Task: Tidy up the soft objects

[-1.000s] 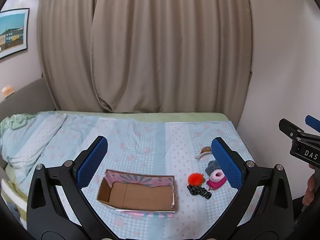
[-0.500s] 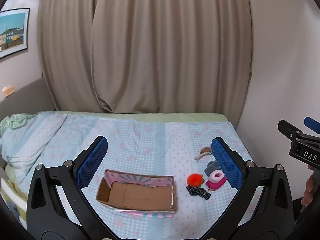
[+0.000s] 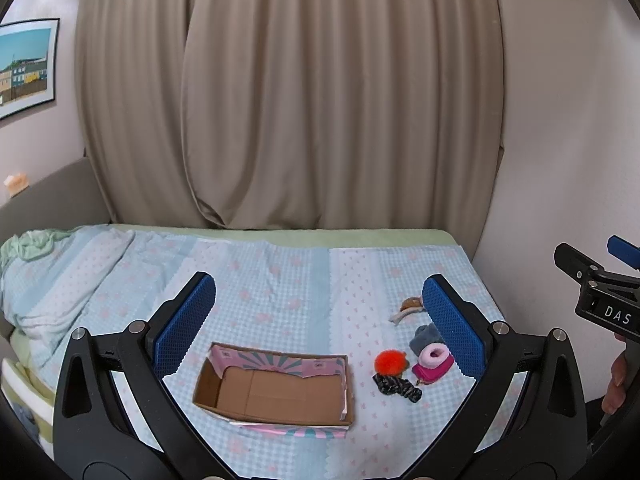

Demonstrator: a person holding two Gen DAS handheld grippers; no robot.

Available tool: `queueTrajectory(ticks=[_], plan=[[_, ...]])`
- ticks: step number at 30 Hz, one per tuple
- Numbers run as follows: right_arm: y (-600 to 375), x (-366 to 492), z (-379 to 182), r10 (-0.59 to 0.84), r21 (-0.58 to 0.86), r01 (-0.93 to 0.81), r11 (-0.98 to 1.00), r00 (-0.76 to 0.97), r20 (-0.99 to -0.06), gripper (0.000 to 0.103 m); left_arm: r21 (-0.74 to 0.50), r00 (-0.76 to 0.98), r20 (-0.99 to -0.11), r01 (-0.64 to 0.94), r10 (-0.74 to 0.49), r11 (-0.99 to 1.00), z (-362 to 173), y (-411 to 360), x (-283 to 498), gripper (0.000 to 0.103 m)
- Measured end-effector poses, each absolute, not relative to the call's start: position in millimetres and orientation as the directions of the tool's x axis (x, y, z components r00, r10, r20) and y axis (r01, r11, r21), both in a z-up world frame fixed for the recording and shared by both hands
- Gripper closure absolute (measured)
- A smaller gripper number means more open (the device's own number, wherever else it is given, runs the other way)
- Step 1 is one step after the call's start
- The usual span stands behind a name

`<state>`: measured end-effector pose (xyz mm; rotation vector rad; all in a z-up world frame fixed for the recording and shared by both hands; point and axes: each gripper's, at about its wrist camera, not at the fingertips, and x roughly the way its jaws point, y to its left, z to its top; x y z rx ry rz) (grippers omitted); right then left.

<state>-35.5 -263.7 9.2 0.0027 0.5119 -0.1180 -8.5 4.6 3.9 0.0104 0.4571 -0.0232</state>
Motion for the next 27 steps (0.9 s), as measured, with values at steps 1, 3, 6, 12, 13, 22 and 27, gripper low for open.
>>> queueTrajectory(ticks=[1,3,6,12,13,22,27], plan=[[-264,-35,9,-0.113,-0.028,0.113,0.993,0.865,-0.489,0.0,0.005,0.897,-0.442,0.025,-0.02,1.0,4,4,-8,0.0],[-264,-36,9,-0.11,-0.027,0.111,0.993,0.866,-0.488,0.0,0.004,0.897,-0.442,0.025,-0.021,1.0,3,5,-6,0.0],[-264,-36,9,-0.11,-0.026,0.112,0.993,0.866,-0.488,0.0,0.004,0.897,-0.442,0.025,-0.021,1.0,3,4,-7,0.0],[-263,-36,9,-0.111,-0.027,0.112,0.993,0.865,-0.489,0.0,0.005,0.898,-0.44,0.025,-0.02,1.0,2,4,-7,0.0],[-263,-36,9,-0.111,-0.027,0.112,0.993,0.865,-0.489,0.0,0.005,0.898,-0.44,0.025,-0.02,1.0,2,4,-6,0.0],[-263,-36,8,-0.111,-0.029,0.111,0.993,0.865,-0.49,0.0,0.017,0.894,-0.448,0.034,-0.023,0.999,-3,6,0,0.0],[-262,-35,7,-0.115,-0.028,0.117,0.993,0.858,-0.5,0.0,0.046,0.875,-0.482,0.081,-0.049,0.996,-14,-3,17,0.0]])
